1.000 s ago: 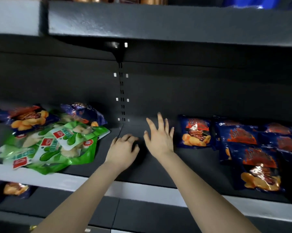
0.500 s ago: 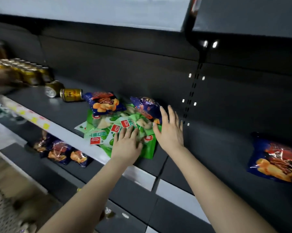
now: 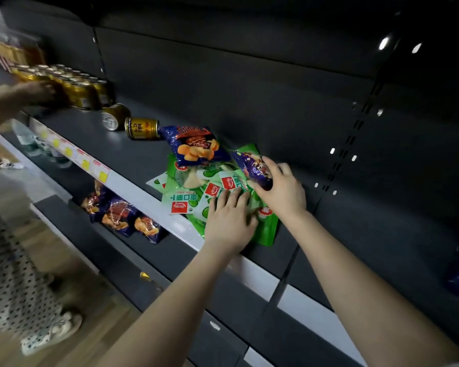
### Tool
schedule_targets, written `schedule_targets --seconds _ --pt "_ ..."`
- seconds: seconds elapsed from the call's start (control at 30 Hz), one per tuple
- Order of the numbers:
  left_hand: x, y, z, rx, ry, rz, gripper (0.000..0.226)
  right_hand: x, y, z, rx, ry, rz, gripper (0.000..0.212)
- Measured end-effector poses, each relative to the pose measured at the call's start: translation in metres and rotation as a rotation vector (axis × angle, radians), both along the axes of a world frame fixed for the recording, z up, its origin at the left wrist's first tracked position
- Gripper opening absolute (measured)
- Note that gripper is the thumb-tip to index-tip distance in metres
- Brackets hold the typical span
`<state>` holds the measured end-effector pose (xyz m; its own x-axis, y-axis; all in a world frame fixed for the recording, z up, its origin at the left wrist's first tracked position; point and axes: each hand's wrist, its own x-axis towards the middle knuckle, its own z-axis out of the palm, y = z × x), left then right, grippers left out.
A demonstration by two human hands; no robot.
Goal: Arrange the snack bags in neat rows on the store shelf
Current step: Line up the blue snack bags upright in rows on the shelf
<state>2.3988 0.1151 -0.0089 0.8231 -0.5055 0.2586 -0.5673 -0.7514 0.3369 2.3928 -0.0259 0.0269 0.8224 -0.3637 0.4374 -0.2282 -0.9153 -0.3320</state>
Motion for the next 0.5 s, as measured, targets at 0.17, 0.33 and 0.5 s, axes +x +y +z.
schedule_targets --seconds 0.17,0.33,0.5 --pt "0.0 0.0 -0.001 -0.009 -0.019 -0.005 0.059 -0.002 -0.009 -0.018 0.065 0.028 0.012 0.063" --pt "-0.001 0.001 -0.002 -0.004 -0.029 0.0 0.058 -0.013 -0.008 -0.022 0.023 0.099 0.038 0.068" --pt "-0.001 0.001 -0.002 -0.001 -0.037 0.007 0.058 -0.037 -0.004 -0.027 0.035 0.095 0.022 0.072"
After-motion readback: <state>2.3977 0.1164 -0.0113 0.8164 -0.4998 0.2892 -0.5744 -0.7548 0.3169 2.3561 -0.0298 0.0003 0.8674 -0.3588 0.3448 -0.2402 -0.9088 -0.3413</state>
